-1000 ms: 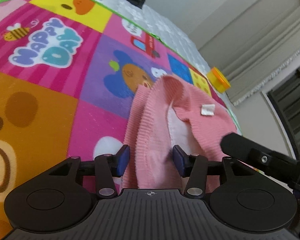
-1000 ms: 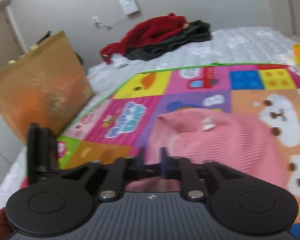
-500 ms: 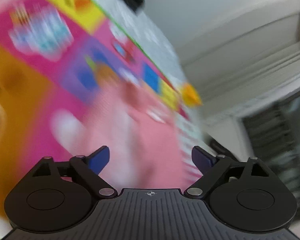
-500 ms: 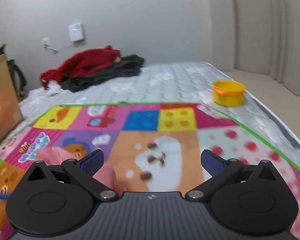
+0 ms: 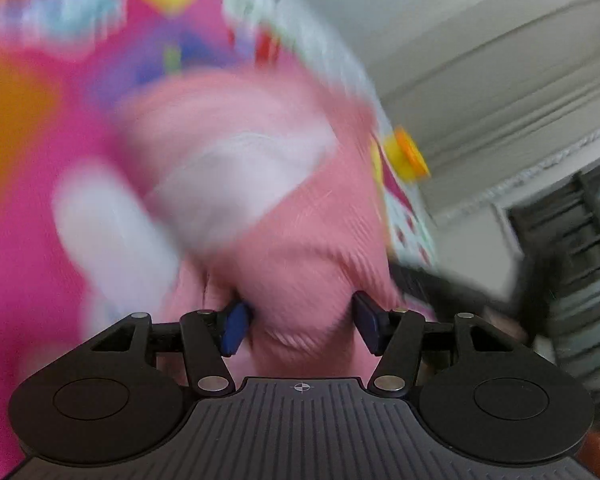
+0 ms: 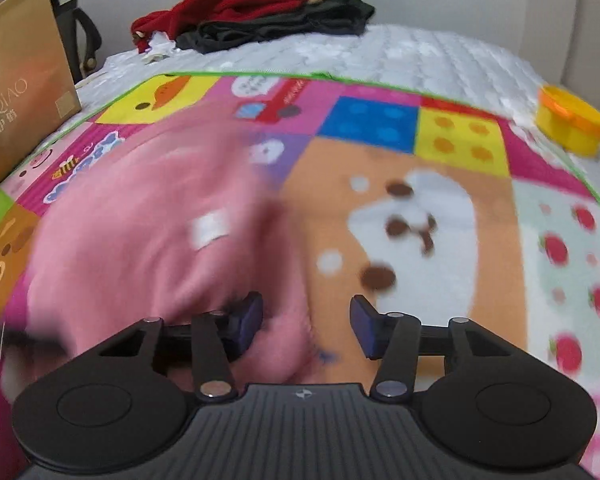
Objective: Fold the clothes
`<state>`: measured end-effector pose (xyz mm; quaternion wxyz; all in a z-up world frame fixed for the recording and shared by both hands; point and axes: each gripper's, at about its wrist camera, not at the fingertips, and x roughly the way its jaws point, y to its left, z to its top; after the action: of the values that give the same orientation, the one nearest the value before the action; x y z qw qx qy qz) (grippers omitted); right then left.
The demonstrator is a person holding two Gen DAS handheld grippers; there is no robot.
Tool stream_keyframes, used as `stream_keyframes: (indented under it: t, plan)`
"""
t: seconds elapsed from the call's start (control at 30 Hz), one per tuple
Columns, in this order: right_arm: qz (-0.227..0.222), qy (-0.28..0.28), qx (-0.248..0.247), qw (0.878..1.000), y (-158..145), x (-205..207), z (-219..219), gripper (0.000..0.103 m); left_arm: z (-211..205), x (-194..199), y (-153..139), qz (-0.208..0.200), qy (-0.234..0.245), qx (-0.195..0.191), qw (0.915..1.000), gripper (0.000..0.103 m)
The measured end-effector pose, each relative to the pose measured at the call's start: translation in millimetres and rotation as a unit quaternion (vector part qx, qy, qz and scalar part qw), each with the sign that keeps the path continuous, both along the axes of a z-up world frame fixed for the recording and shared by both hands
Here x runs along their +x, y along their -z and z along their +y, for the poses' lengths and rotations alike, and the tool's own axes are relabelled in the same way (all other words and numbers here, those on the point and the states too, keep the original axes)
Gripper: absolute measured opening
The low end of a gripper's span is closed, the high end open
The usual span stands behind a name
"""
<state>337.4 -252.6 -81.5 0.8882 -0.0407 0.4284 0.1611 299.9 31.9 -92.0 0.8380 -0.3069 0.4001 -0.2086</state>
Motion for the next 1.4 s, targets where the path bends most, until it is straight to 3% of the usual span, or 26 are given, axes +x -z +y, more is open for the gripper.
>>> stream_keyframes:
  t: [0.07,0.13,0.2,0.23,0.37,0.47,0.53,0.67,0.73,0.8,0.93,0.97,1.0,1.07,1.13,1.2,1.3,1.4]
  plan:
    - [0.009,-0.015,-0.005,1.000,1,-19,2,0.050,17,2,-5,-0.022,-0.033,0.017,0.9990,0.062]
    - [0.015,-0.033,-0.015,0.999,2,-41,8,0.059,35,3,0,-0.004,-0.053,-0.011,0.9985,0.066]
    - [0.018,-0.039,-0.015,0.999,5,-61,13,0.096,47,2,6,0.015,-0.069,-0.040,0.9967,0.070]
    - [0.028,-0.038,-0.007,0.999,9,-66,15,0.103,49,1,7,0.018,-0.071,-0.046,0.9962,0.072]
    - [0.025,-0.016,-0.019,0.999,17,-78,27,0.103,44,2,3,0.006,-0.045,-0.052,0.9976,0.086]
    - [0.051,0.003,-0.028,0.998,15,-72,34,0.103,30,-1,-2,-0.010,-0.017,-0.009,0.9998,0.088]
    - [0.063,0.013,-0.009,0.998,7,-68,29,0.103,22,-4,-4,-0.017,-0.006,0.023,0.9996,0.088]
    - [0.004,0.072,0.090,0.993,-25,-84,-2,0.103,27,-3,-2,-0.009,-0.017,0.018,0.9997,0.087]
    - [-0.013,0.097,0.102,0.990,-31,-81,-7,0.102,29,-4,-3,-0.010,-0.019,0.015,0.9997,0.085]
    - [-0.017,0.118,0.115,0.986,-33,-72,-9,0.091,28,-7,-6,-0.012,-0.016,0.020,0.9996,0.084]
    - [0.000,0.153,0.152,0.977,-30,-44,-3,0.085,25,-9,-8,-0.017,-0.012,0.036,0.9991,0.083]
    - [0.007,0.154,0.157,0.976,-28,-34,0,0.074,25,-8,-8,-0.017,-0.012,0.036,0.9991,0.083]
    - [0.003,0.144,0.154,0.977,-31,-31,6,0.055,25,-8,-8,-0.016,-0.012,0.036,0.9992,0.083]
    - [-0.008,0.122,0.148,0.981,-40,-27,17,0.037,25,-8,-8,-0.018,-0.011,0.033,0.9992,0.081]
    - [-0.029,0.100,0.137,0.985,-51,-25,29,0.037,24,-11,-13,-0.036,-0.003,0.029,0.9989,0.081]
    - [-0.041,0.090,0.092,0.991,-58,-24,36,0.037,17,-18,-23,-0.072,0.026,0.024,0.9968,0.081]
    - [-0.023,0.110,0.004,0.994,-47,-19,30,0.037,0,-30,-37,-0.121,0.091,0.024,0.9882,0.081]
    - [-0.001,0.153,-0.055,0.987,-35,-21,11,0.040,-7,-37,-44,-0.138,0.144,0.032,0.9793,0.088]
